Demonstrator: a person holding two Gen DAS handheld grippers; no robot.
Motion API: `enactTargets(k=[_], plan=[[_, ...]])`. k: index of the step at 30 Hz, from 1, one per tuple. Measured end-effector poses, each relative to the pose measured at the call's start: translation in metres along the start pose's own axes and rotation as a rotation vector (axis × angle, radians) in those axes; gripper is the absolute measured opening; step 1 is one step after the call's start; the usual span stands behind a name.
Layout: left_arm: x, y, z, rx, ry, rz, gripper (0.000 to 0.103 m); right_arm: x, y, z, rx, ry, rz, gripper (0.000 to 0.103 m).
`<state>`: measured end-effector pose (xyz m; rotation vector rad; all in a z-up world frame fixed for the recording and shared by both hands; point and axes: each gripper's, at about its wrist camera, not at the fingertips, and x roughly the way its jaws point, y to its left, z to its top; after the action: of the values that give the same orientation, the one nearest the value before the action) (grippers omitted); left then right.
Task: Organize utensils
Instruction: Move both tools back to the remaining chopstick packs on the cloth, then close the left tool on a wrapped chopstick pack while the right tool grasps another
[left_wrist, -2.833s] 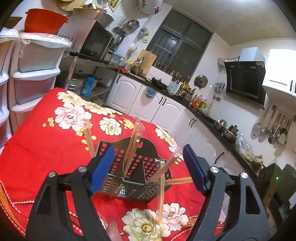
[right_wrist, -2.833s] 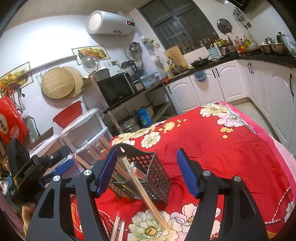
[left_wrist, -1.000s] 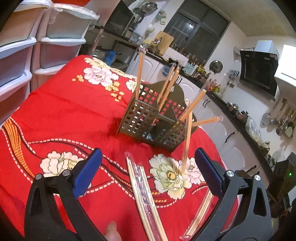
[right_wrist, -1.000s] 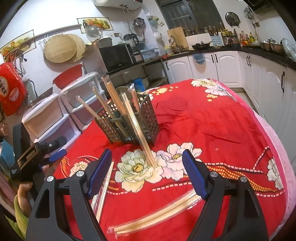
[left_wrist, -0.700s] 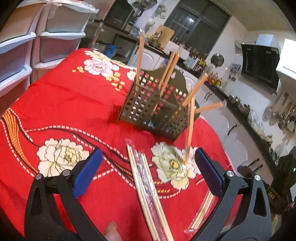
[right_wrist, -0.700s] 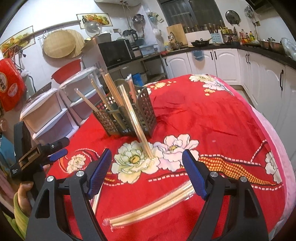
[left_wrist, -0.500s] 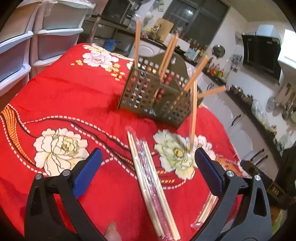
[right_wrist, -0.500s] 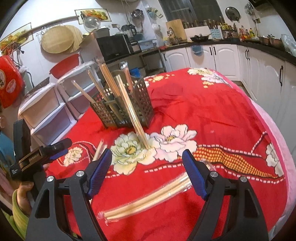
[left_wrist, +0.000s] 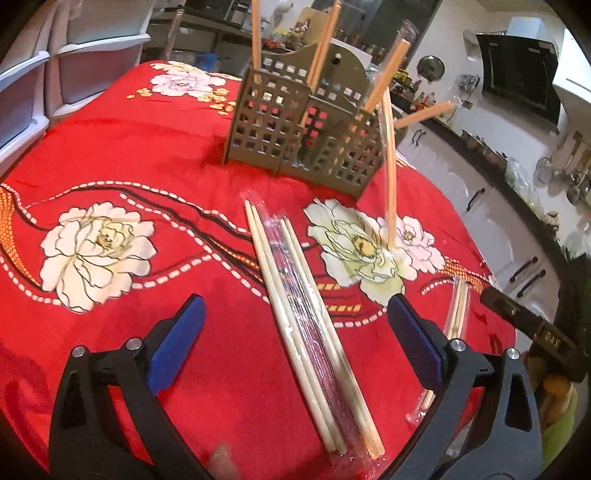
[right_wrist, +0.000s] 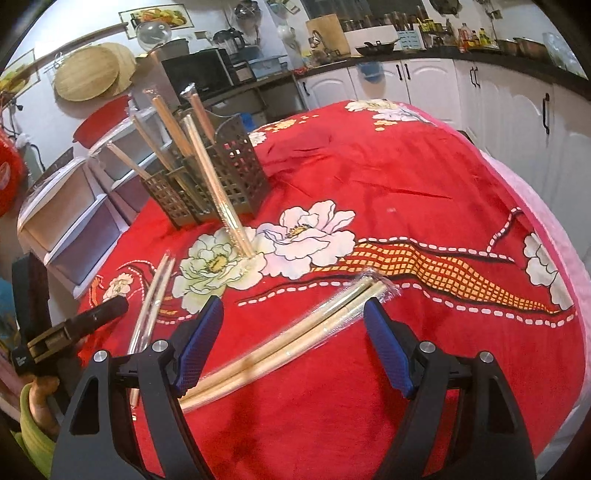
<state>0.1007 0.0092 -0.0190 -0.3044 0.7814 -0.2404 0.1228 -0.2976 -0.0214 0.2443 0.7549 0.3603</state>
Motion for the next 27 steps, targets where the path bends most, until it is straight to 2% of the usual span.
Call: enactTargets(k=[5, 7, 11, 17, 21, 27], plan=[[0.006, 0.002, 0.001, -0.002, 0.012, 0.000, 0.065, 0.009, -0.001, 0.005, -0.005, 0.007, -0.009, 0.076], [0.008, 0.003, 0.002, -0.008, 0.017, 0.002, 0.059, 0.017, 0.001, 0.008, -0.020, 0.034, -0.049, 0.076], [0.012, 0.007, 0.005, -0.020, 0.025, 0.004, 0.057, 0.032, 0.001, 0.009, -0.031, 0.079, -0.072, 0.076], [0.022, 0.013, 0.011, -0.042, 0.045, 0.006, 0.057, 0.045, 0.009, 0.013, -0.053, 0.096, -0.091, 0.077], [0.030, 0.017, 0.021, -0.051, 0.058, 0.005, 0.057, 0.056, 0.011, 0.018, -0.040, 0.113, -0.060, 0.073], [0.042, 0.027, 0.034, -0.085, 0.076, 0.000, 0.042, 0.070, 0.015, 0.020, -0.044, 0.120, -0.065, 0.070]])
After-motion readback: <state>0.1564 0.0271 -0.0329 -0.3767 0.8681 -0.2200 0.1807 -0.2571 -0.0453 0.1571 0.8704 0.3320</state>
